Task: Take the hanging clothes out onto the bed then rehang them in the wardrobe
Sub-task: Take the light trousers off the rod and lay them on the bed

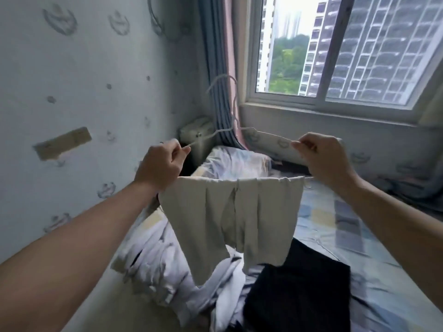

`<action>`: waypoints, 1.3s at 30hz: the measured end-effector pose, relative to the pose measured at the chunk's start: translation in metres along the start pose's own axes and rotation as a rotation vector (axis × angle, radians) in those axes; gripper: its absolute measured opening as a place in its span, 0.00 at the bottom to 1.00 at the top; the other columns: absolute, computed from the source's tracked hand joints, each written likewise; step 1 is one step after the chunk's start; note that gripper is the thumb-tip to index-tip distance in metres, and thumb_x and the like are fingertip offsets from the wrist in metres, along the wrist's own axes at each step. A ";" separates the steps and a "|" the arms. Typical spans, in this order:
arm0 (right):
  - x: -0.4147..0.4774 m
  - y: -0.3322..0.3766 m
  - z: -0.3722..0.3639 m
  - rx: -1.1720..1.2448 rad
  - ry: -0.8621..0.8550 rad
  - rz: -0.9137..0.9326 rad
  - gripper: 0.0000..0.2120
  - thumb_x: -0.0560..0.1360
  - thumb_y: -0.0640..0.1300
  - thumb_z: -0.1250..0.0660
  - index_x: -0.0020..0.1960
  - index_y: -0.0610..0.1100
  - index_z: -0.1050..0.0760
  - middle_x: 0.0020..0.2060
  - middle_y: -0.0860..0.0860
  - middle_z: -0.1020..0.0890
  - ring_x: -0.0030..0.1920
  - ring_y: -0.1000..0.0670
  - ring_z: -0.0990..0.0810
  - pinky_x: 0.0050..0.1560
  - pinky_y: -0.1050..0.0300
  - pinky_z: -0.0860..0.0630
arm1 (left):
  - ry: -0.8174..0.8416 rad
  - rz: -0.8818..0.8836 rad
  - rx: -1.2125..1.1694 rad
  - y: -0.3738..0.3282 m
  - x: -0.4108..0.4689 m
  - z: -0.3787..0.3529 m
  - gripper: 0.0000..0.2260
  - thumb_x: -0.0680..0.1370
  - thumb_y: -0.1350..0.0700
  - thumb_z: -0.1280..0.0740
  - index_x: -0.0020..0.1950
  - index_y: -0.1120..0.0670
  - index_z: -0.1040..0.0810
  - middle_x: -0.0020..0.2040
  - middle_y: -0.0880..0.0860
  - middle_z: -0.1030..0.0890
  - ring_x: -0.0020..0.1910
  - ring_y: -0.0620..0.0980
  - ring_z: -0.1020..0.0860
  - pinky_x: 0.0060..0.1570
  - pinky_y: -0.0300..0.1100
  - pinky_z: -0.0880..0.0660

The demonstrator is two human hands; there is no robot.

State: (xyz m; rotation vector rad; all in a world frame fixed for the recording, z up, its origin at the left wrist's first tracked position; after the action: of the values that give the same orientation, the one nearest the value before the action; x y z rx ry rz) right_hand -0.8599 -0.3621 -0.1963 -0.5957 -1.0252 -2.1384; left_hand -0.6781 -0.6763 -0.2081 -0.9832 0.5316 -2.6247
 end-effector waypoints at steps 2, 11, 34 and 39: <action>-0.024 -0.022 0.009 -0.062 0.024 -0.051 0.10 0.76 0.50 0.30 0.38 0.48 0.20 0.27 0.56 0.22 0.30 0.52 0.25 0.36 0.65 0.29 | 0.057 -0.072 -0.037 -0.005 0.002 -0.038 0.17 0.81 0.51 0.35 0.35 0.56 0.30 0.27 0.48 0.30 0.28 0.51 0.30 0.33 0.46 0.33; -0.109 -0.104 0.066 -0.179 0.021 -0.276 0.09 0.76 0.51 0.31 0.38 0.55 0.24 0.31 0.60 0.21 0.29 0.55 0.25 0.29 0.68 0.34 | 0.256 -0.381 -0.162 -0.068 0.014 -0.161 0.17 0.80 0.52 0.36 0.33 0.54 0.35 0.27 0.51 0.31 0.28 0.55 0.31 0.31 0.50 0.28; -0.203 -0.421 0.003 -0.121 0.584 -0.902 0.15 0.78 0.49 0.33 0.33 0.52 0.27 0.26 0.55 0.25 0.31 0.53 0.27 0.34 0.55 0.36 | 0.867 0.185 -0.043 -0.113 -0.048 -0.498 0.12 0.81 0.47 0.35 0.44 0.54 0.24 0.45 0.54 0.23 0.50 0.58 0.24 0.47 0.47 0.31; -0.198 -0.485 -0.036 -0.203 0.592 -0.979 0.10 0.78 0.48 0.33 0.38 0.51 0.23 0.30 0.53 0.24 0.37 0.47 0.26 0.38 0.56 0.37 | 0.825 0.132 0.175 -0.108 -0.029 -0.574 0.15 0.80 0.39 0.39 0.53 0.47 0.19 0.57 0.52 0.19 0.61 0.58 0.28 0.57 0.52 0.35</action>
State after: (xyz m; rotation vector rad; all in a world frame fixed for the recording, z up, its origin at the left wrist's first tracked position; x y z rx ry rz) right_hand -1.0920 -0.0943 -0.5840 0.5924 -0.8243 -2.9871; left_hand -1.0589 -0.4325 -0.5788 0.2241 0.4895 -2.8006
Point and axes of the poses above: each hand's wrist, its own x-axis towards the middle knuckle, its own z-axis out of the back of the hand, y = z × x, the point moved 1 cm from there along x, towards the middle knuckle
